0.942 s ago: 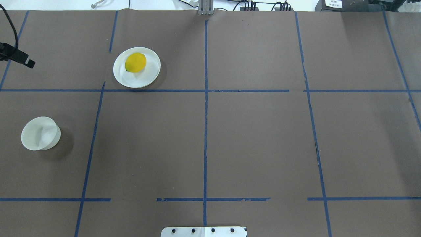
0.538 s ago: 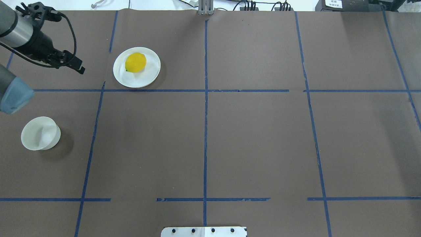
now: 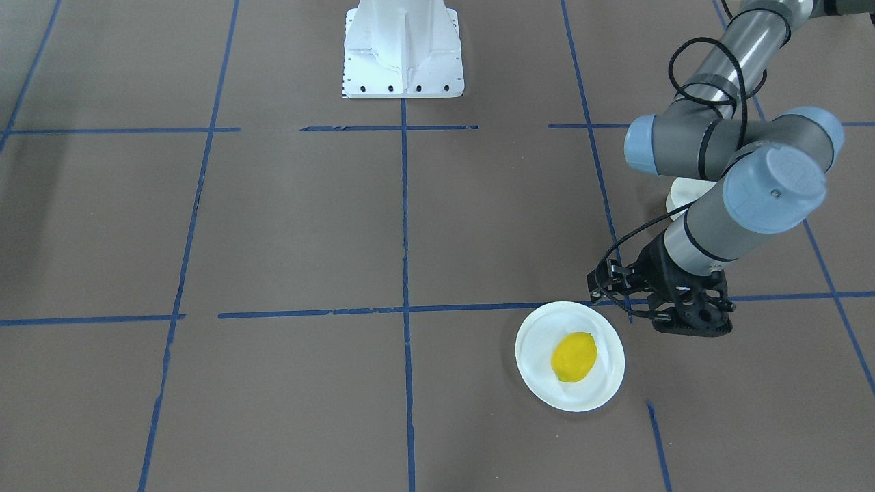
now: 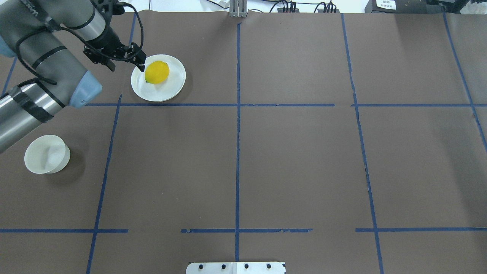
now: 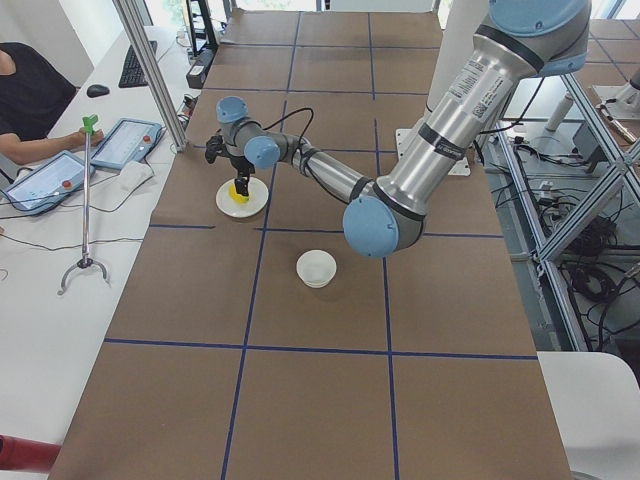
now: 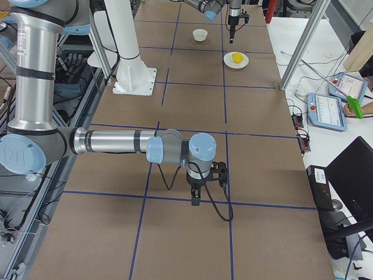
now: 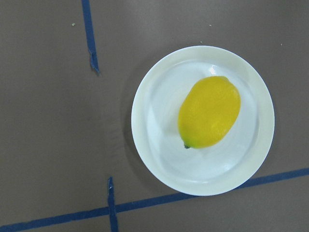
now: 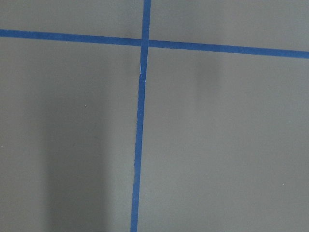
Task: Move lemon from plate to bowl
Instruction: 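Move the left gripper over the yellow lemon on the white plate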
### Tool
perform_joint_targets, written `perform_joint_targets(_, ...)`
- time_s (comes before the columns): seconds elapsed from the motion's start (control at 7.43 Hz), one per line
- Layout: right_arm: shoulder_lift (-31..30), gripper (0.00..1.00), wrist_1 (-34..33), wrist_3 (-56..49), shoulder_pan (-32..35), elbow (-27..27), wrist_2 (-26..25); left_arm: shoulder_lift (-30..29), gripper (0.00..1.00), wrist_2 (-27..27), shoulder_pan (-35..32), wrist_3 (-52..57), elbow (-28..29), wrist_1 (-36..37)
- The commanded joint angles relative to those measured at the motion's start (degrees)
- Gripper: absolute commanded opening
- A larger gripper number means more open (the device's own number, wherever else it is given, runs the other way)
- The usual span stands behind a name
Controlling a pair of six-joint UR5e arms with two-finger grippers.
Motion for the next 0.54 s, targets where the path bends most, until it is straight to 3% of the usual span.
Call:
perform_joint_targets(0.0,0.00,1.00,0.00,0.00,0.00,0.00,0.00,-5.87,1.00,2.51,1.12,-1.53,8.70,-0.99)
perform_joint_targets(0.27,0.00,1.00,0.00,0.00,0.00,0.00,0.00,-6.67,1.00,3.47,2.52,-4.77,13.37,-7.99)
perform_joint_targets(0.4,0.00,1.00,0.00,0.00,0.00,0.00,0.00,-8.15,1.00,6.87,3.74,-5.31,15.57,-8.55)
